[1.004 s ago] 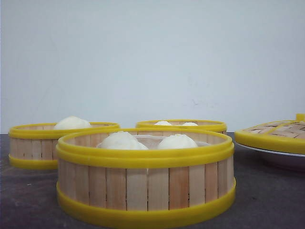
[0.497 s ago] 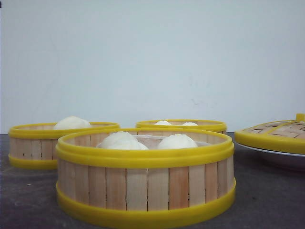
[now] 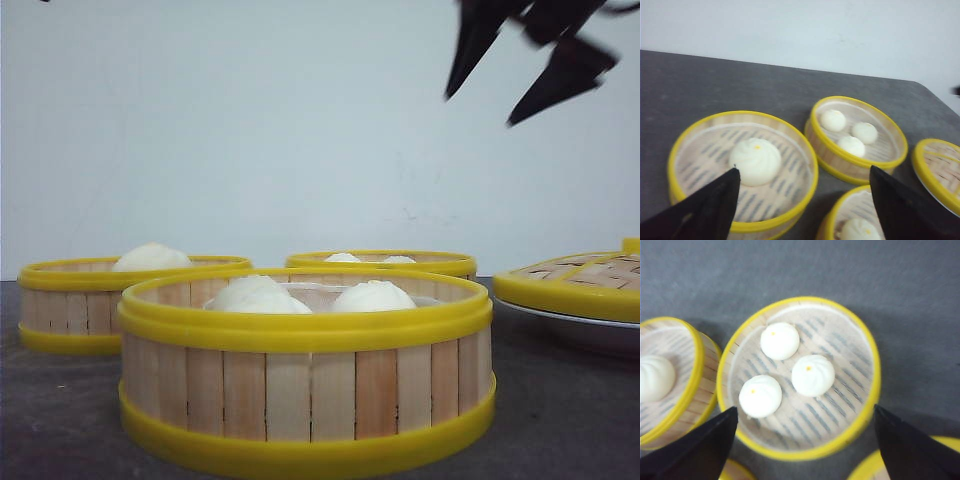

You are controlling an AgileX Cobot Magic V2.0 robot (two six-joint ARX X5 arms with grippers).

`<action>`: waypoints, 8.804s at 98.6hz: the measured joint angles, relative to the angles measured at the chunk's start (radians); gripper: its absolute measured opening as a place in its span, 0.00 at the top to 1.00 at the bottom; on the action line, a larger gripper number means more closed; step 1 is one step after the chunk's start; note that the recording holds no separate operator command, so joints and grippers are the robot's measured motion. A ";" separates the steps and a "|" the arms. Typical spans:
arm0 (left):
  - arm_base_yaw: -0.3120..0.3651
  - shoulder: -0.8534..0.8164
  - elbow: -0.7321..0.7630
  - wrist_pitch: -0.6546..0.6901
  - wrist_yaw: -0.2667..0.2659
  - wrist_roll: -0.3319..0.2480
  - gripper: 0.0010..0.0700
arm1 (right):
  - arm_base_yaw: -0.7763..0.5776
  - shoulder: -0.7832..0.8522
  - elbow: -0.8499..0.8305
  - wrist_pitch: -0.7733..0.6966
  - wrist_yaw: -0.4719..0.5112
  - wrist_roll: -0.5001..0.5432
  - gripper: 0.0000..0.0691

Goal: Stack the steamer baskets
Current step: 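Reach the right gripper down and grasp the rim of the farther three-bun basket, then lift the three-bun basket with the right gripper over the nearest basket, then lower the basket onto the nearest basket, open the right gripper, withdraw, then reach the left gripper to the one-bun basket and grasp its rim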

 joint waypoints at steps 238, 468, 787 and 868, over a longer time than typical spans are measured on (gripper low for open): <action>-0.144 -0.039 0.000 -0.069 -0.002 0.001 0.28 | 0.076 -0.089 0.286 -0.274 0.203 -0.079 0.96; -0.144 -0.254 0.007 -0.232 -0.082 0.053 0.28 | 0.350 -0.091 -0.262 -0.126 0.212 -0.095 0.96; 0.131 1.095 0.554 -0.248 -0.336 0.080 0.39 | 0.412 -0.898 -0.261 -0.332 0.287 -0.040 0.44; 0.134 1.148 0.554 -0.229 -0.336 0.051 0.76 | 0.412 -0.826 -0.261 -0.302 0.287 -0.051 0.44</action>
